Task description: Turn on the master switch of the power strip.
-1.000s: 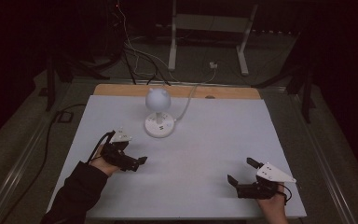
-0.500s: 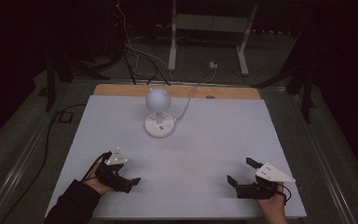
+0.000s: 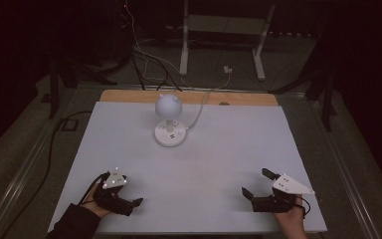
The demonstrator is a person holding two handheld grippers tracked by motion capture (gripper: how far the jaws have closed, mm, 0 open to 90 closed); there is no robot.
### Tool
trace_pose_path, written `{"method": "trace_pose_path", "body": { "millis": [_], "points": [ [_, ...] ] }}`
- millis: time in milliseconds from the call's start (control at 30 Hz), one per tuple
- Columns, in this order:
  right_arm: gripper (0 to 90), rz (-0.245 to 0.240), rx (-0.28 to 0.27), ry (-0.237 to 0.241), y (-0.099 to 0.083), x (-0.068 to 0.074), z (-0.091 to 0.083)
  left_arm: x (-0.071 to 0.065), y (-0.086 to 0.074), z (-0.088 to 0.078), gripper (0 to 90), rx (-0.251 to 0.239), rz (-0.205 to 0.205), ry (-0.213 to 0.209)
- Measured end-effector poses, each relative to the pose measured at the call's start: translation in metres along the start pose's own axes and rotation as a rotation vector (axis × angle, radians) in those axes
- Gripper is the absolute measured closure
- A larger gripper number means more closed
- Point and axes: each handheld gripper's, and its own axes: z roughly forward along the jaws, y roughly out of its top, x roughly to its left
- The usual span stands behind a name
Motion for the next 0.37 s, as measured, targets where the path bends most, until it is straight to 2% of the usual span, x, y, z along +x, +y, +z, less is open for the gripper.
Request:
{"method": "trace_pose_path", "body": {
  "millis": [133,367],
  "points": [
    [0.0,-0.002,-0.001,0.004,0.0002,0.0003,0.0000,0.0042,-0.0020,-0.0007,0.3,-0.008,-0.018,0.007],
    [0.0,-0.001,0.000,0.005,0.0003,0.0003,0.0006,0.0026,-0.0008,-0.0011,0.3,-0.013,-0.002,-0.004]
  ]
}}
